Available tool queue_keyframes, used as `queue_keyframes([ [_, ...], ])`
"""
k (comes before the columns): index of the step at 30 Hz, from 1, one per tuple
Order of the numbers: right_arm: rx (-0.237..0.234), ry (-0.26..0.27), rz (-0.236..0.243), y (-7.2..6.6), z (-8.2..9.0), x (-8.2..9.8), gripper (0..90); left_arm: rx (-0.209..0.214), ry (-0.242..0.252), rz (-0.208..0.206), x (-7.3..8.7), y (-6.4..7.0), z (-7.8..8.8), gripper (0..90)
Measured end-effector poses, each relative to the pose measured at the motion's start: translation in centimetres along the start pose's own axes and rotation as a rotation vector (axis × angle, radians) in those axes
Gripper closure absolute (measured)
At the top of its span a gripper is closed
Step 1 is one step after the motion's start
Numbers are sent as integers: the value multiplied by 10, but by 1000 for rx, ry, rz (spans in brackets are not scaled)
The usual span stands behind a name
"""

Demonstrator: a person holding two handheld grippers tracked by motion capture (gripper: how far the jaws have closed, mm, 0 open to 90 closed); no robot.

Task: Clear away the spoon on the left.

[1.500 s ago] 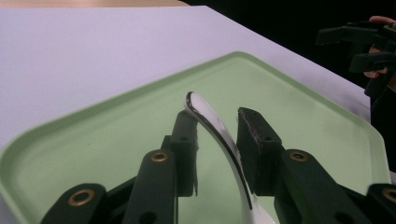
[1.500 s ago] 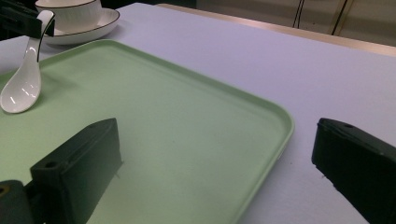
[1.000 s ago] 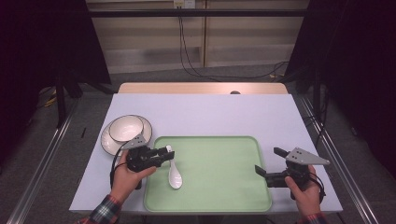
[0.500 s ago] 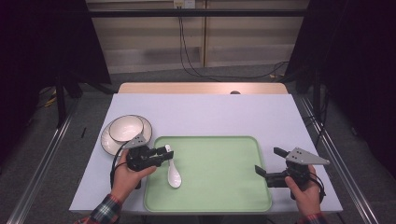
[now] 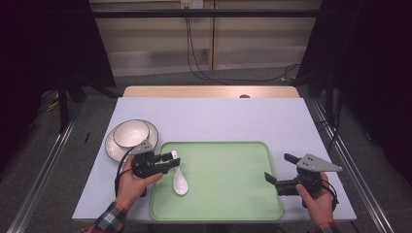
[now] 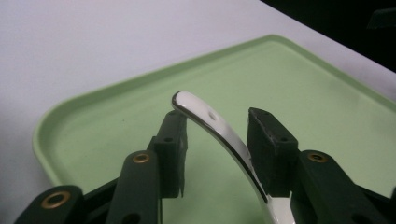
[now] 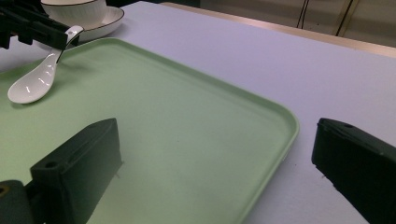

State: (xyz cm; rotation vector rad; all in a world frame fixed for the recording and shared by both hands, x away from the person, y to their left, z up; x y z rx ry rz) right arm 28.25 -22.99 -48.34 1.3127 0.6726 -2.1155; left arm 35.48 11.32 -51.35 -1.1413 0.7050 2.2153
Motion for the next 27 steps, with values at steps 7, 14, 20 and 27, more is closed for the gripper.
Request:
queue_keyframes([
  [7, 0, -8, 7, -1, -1, 0, 8, -3, 3, -9, -1, 1, 0, 574],
  [14, 1, -10, 11, -1, -1, 1, 9, -6, 1, -11, 0, 0, -2, 551],
  [20, 0, -5, 8, -1, 0, 0, 8, -18, 5, -15, -1, -2, -3, 536],
  [27, 0, -8, 8, -2, 0, 0, 8, -25, 29, -18, -5, -4, -1, 512],
])
Point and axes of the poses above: each handheld gripper's, and its own axes: z roughly backward along the jaws, x roughly out of its underside, y roughly to its right, the point moved 9 cm from there along -z, roughly forward along the jaws, and after that the axes turned 10 degrees about -x, right-handed, at the moved point
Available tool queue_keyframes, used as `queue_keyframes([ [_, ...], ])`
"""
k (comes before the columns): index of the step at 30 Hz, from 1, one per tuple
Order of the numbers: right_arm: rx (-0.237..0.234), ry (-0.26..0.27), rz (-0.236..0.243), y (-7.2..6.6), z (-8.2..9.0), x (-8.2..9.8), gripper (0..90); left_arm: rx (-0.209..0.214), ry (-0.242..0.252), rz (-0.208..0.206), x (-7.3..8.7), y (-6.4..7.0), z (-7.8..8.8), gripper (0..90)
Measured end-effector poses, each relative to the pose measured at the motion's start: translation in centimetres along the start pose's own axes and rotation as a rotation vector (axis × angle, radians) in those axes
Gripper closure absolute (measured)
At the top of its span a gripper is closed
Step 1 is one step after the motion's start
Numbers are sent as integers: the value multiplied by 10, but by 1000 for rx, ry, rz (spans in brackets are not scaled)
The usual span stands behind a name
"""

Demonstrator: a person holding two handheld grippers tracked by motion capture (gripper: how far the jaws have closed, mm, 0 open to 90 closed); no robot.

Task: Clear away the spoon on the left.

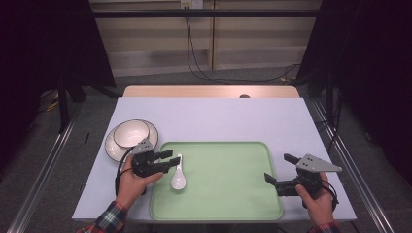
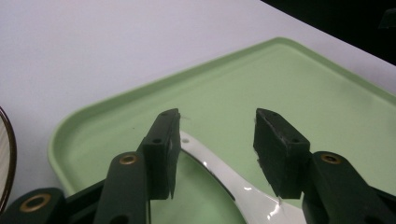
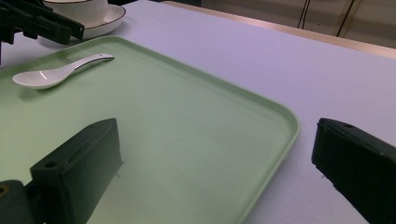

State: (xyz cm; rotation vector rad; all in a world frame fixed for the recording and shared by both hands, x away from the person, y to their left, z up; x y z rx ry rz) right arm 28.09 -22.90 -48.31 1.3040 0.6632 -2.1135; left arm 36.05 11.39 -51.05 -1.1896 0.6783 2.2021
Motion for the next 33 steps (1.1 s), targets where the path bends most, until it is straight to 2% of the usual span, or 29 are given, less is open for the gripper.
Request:
queue_keyframes([
  [7, -5, 0, 10, 0, -1, 0, 8, -1, 21, -13, -4, -1, 3, 487],
  [11, -1, 2, 1, 0, 0, 0, 8, -1, 38, -18, -7, -1, 5, 459],
  [12, -3, 1, 0, 0, 1, 0, 8, -20, 41, -31, -8, -3, 7, 451],
  [19, -1, 1, -3, 1, 1, 1, 8, -23, 77, -69, -14, -5, 13, 379],
  [20, -1, 0, -3, 1, 1, 1, 8, -23, 81, -66, -15, -5, 14, 368],
  [21, -1, 1, -3, 1, 1, 1, 8, -41, 82, -68, -16, -7, 15, 354],
  [26, 1, -1, -3, 1, 2, 1, 8, -23, 103, -68, -20, -8, 18, 303],
  [27, 3, 0, -3, 1, 2, 1, 8, -46, 96, -70, -20, -10, 19, 294],
  [28, -1, 1, -3, 1, 2, 1, 8, -47, 96, -72, -20, -10, 20, 285],
  [29, -2, 3, 2, 2, 2, 1, 8, -27, 108, -72, -21, -9, 20, 277],
  [33, -1, 4, 0, 2, 2, 1, 8, -38, 118, -82, -24, -11, 24, 242],
])
Point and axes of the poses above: each handheld gripper's, and its own axes: z roughly backward along the jaws, x roughly out of its underside, y roughly to its right, the point moved 9 cm from there along -z, roughly forward along the jaws, and after that the axes turned 10 degrees about -x, right-handed, at the moved point
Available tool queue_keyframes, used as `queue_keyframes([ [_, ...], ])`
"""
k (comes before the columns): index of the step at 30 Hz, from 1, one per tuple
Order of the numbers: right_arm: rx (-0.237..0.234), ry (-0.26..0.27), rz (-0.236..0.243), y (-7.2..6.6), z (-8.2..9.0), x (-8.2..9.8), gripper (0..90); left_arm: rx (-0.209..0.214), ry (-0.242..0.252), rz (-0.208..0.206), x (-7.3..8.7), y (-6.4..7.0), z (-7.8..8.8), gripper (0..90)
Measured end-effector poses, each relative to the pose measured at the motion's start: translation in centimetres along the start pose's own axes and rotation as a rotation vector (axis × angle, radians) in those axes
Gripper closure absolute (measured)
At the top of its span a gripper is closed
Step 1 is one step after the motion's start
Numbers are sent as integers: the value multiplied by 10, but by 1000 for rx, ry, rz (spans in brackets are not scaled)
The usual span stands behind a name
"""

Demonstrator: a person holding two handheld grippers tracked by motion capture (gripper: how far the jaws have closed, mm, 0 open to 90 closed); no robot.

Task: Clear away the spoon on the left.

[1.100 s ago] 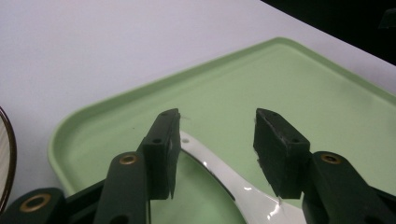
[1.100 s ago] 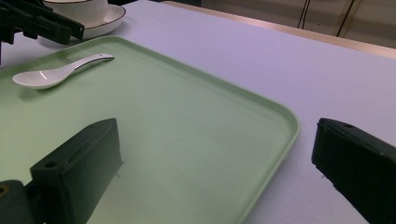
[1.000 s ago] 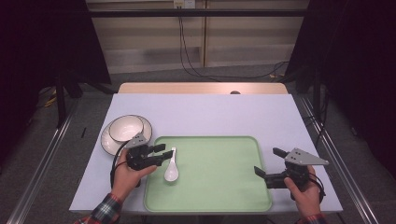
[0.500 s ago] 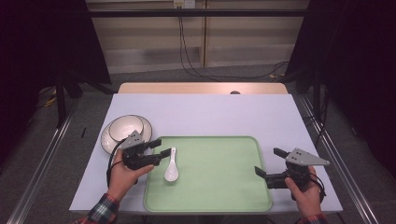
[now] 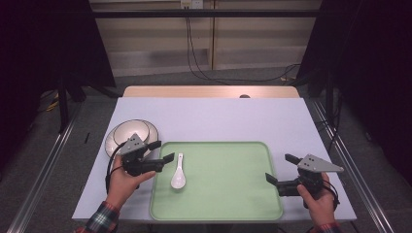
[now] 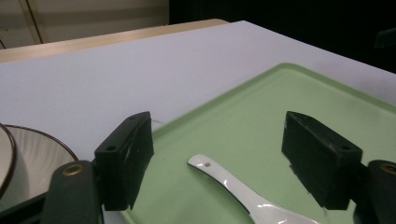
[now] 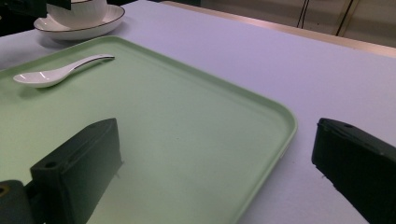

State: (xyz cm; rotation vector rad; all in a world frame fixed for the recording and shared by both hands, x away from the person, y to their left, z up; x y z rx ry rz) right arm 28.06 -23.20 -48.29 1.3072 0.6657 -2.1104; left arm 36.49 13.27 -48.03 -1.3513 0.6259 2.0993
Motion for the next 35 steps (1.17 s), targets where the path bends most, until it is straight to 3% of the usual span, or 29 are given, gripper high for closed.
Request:
queue_keyframes([
  [6, -4, 3, 8, 0, 0, -1, 8, 15, 18, -11, -4, -1, 6, 211],
  [7, -2, 1, 1, -1, 1, -1, 8, -12, 12, -20, -4, -3, 7, 203],
  [9, -4, 2, 1, -1, 1, -1, 8, -11, 14, -28, -5, -5, 10, 194],
  [10, -4, 2, 2, 0, 1, -1, 8, 12, 23, -21, -5, -4, 10, 191],
  [15, 0, 4, 3, 1, 2, 0, 8, -15, 25, -28, -7, -11, 16, 173],
  [18, 2, 5, -3, 2, 2, 0, 7, -8, 34, -7, -8, -12, 19, 163],
  [29, 10, 10, -9, 6, 4, 0, 6, -22, 39, -8, -9, -20, 29, 127],
  [35, 15, 6, -7, 8, 3, 1, 6, -26, 53, 16, -11, -22, 31, 120],
])
Point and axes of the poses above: each handheld gripper's, and its own axes: z roughly backward along the jaws, x roughly out of its underside, y roughly to its right, the point moved 9 cm from there along -z, roughly forward along the jaws, and after that the axes turned 10 degrees about -x, right-handed, at the moved point
